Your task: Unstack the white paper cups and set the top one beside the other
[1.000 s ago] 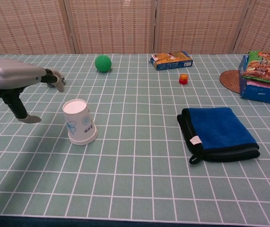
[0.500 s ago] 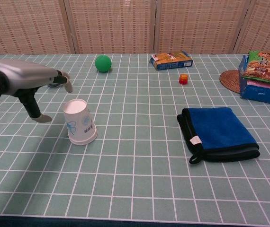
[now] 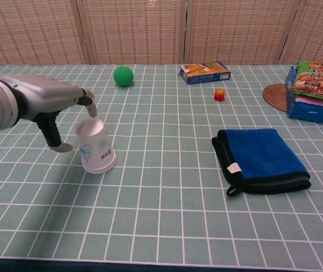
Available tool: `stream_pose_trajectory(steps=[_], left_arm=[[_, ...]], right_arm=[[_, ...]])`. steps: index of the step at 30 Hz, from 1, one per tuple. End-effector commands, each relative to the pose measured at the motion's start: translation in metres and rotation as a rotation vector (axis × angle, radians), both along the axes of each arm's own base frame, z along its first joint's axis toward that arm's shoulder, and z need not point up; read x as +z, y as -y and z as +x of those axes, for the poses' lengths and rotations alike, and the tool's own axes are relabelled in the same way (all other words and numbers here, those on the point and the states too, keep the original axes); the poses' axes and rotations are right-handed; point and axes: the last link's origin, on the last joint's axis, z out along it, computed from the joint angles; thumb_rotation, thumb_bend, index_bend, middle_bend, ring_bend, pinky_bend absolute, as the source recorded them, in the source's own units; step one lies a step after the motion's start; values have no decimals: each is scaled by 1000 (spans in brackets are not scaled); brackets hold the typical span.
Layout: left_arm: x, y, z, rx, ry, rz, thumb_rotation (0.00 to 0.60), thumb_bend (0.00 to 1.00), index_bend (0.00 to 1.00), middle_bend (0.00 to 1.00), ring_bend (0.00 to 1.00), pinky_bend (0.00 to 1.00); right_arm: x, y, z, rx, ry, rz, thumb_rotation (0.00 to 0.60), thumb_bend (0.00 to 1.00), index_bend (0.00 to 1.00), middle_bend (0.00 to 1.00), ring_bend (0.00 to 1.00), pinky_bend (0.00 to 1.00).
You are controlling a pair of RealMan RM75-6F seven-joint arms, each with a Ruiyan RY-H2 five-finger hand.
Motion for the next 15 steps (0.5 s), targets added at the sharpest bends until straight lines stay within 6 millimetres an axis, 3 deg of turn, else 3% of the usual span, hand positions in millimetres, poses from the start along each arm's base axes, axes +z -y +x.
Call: stream_pose_trajectory(steps=[1, 15], left_arm=[[-1, 2, 4, -5, -1, -2, 600, 295, 235, 0, 0, 0], [0, -5, 8, -21, 17, -2, 600, 295, 275, 0, 0, 0]], right_arm=[[0, -1, 0, 3, 1, 5, 600, 310, 8, 0, 0, 0], [1, -1, 0, 3, 0, 4, 600, 310, 8, 0, 0, 0]])
